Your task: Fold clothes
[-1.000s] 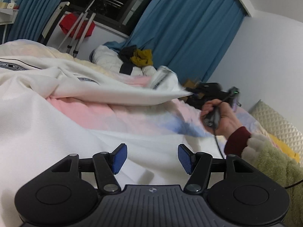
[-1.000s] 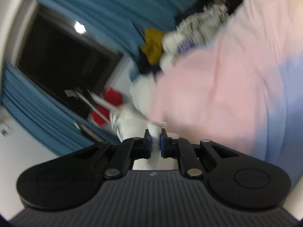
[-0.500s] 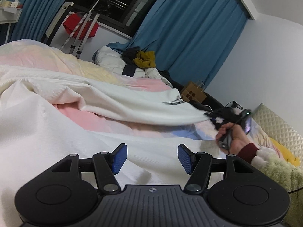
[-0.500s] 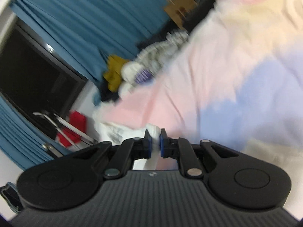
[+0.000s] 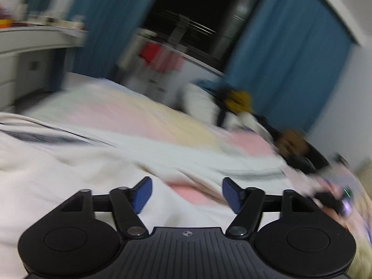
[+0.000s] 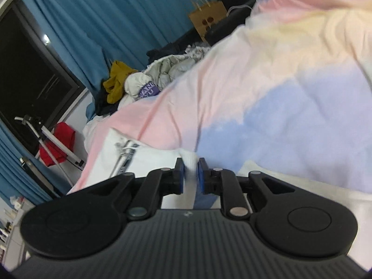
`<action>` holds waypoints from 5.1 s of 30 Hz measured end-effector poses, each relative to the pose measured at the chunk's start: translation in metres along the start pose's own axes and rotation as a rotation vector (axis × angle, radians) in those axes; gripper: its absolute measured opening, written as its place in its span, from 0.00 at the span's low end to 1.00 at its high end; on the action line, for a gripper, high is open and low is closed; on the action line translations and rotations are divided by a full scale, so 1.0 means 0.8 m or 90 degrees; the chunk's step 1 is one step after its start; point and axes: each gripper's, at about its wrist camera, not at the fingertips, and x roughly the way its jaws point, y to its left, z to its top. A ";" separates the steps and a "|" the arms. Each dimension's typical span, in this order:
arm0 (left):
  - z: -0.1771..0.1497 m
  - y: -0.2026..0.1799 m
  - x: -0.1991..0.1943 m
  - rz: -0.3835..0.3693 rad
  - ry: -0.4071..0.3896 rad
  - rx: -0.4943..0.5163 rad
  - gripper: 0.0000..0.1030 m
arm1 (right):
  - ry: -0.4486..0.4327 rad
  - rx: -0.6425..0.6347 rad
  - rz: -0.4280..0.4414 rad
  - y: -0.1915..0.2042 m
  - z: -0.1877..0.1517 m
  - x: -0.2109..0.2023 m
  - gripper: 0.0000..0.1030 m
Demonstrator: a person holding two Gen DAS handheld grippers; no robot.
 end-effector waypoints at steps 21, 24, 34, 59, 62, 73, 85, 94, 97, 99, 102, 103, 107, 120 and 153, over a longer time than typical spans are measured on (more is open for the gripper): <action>0.167 0.311 -0.021 0.107 -0.047 -0.279 0.53 | 0.135 -0.147 -0.003 0.089 -0.153 -0.141 0.66; 0.188 0.321 -0.001 0.091 -0.048 -0.280 0.06 | 0.140 -0.179 -0.020 0.103 -0.170 -0.131 0.66; 0.272 0.315 0.020 0.067 -0.043 -0.244 0.00 | 0.110 -0.249 -0.004 0.139 -0.185 -0.128 0.66; 0.163 0.391 0.066 0.088 0.060 -0.485 0.09 | 0.138 -0.220 -0.012 0.131 -0.189 -0.117 0.66; 0.216 0.362 0.070 0.057 0.018 -0.410 0.09 | 0.129 -0.232 -0.017 0.134 -0.193 -0.115 0.66; 0.241 0.342 0.210 0.202 0.088 -0.286 0.24 | 0.117 -0.227 -0.020 0.132 -0.191 -0.097 0.67; 0.242 0.253 0.070 0.214 0.035 -0.103 0.78 | 0.144 -0.098 0.034 0.107 -0.148 -0.086 0.66; 0.149 0.051 0.002 0.186 0.063 0.193 0.81 | 0.157 -0.006 0.052 0.063 -0.094 -0.091 0.67; 0.099 -0.019 0.028 0.124 0.108 0.262 0.81 | 0.142 0.013 0.052 0.044 -0.075 -0.074 0.67; 0.069 -0.063 0.056 0.105 0.129 0.326 0.81 | 0.137 0.030 0.050 0.031 -0.065 -0.060 0.67; 0.034 -0.125 0.095 0.087 0.140 0.431 0.81 | 0.141 0.071 0.047 0.009 -0.059 -0.037 0.67; 0.024 -0.139 0.110 0.081 0.146 0.462 0.81 | 0.141 0.081 0.048 0.004 -0.058 -0.030 0.67; -0.014 -0.179 0.171 0.066 0.181 0.581 0.81 | 0.129 0.125 0.045 -0.020 -0.048 -0.004 0.67; -0.056 -0.151 0.205 0.043 0.228 0.656 0.13 | 0.102 0.017 0.090 0.010 -0.039 0.032 0.11; -0.020 -0.047 -0.022 0.077 0.090 0.123 0.73 | 0.065 -0.108 0.068 0.021 -0.027 -0.107 0.09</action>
